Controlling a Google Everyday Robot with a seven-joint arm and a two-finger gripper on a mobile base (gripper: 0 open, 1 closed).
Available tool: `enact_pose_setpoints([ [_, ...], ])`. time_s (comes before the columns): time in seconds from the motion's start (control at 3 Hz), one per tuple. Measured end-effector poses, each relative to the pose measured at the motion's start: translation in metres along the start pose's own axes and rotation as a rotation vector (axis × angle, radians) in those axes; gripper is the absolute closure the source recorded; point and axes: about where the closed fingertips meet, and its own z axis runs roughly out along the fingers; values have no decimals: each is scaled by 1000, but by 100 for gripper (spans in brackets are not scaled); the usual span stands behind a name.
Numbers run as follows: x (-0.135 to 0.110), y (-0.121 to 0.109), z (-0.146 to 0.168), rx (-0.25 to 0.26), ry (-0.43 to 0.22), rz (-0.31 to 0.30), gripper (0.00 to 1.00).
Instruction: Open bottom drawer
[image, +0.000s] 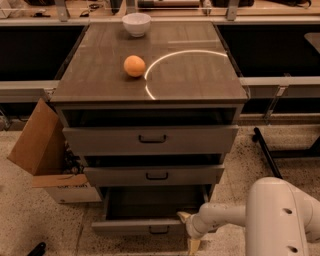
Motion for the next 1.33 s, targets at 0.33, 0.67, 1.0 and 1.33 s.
enact_pose_setpoints([
  [0.33, 3, 20, 0, -57, 15, 17, 20],
  [0.67, 4, 24, -2, -66, 20, 21, 43],
  [1.0, 2, 23, -6, -66, 20, 21, 66],
  [1.33, 0, 42, -13, -50, 19, 37, 90],
])
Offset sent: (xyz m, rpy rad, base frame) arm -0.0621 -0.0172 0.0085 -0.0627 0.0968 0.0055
